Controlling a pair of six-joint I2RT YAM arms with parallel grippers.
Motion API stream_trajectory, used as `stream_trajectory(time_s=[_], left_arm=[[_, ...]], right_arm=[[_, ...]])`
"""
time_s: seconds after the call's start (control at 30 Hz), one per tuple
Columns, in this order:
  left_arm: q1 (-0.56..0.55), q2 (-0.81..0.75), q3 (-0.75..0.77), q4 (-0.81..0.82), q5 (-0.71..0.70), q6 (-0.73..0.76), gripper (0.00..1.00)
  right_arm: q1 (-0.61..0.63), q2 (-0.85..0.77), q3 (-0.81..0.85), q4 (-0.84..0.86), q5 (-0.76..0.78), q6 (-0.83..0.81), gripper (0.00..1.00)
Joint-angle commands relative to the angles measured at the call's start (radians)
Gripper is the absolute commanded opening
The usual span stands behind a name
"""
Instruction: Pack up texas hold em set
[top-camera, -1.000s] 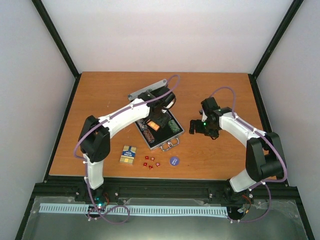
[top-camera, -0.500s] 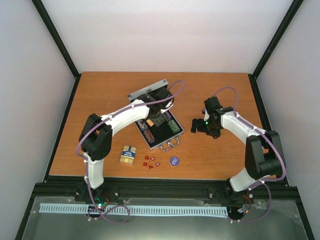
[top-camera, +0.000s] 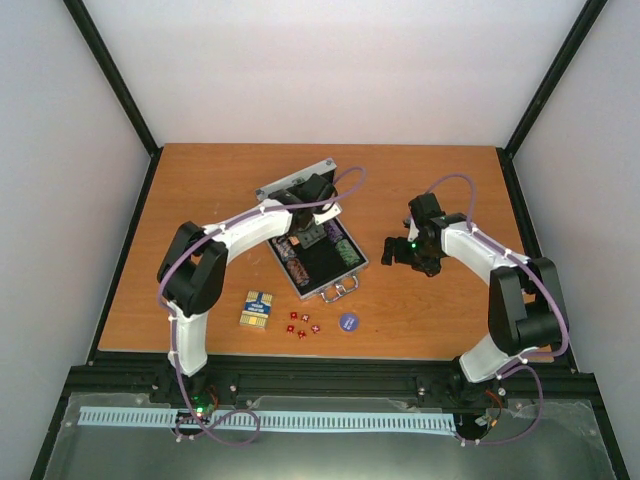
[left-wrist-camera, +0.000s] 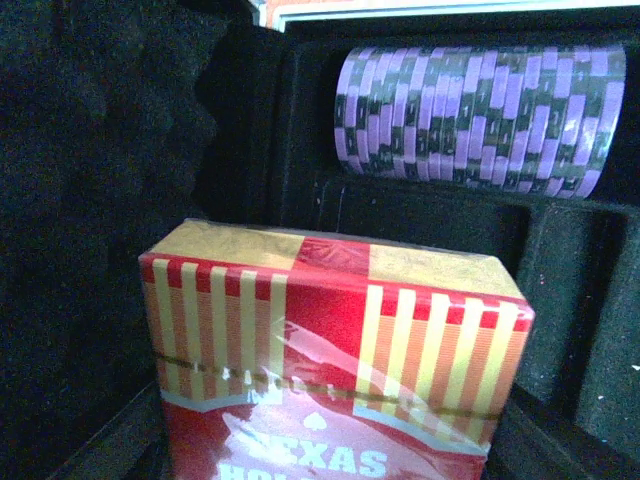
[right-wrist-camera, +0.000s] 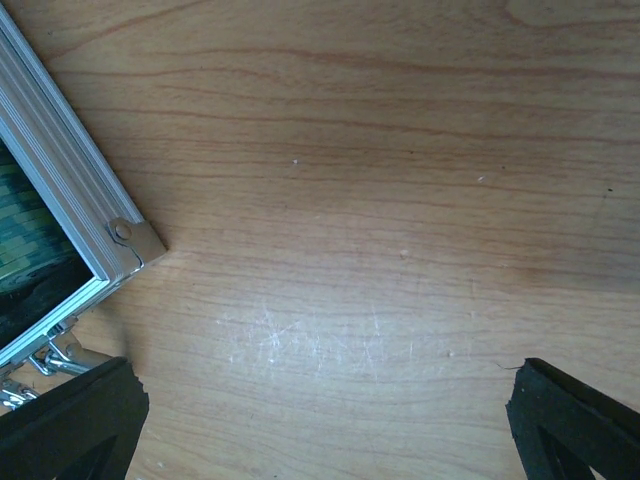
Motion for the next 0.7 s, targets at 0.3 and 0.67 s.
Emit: stream_trajectory(time_s=[0.3,0.67], left_arm=[[0.012,0.092,0.069,0.006,0.069,0.068,0.22],[0.017,0.093,0.08,0.05,0.011,0.053,0.8]], right_arm=[[-0.016,0.033,0.001,0.021,-0.005,0.005,1.0],[-0.018,0.038,-0.012,0.031,-0.018,0.001,1.0]])
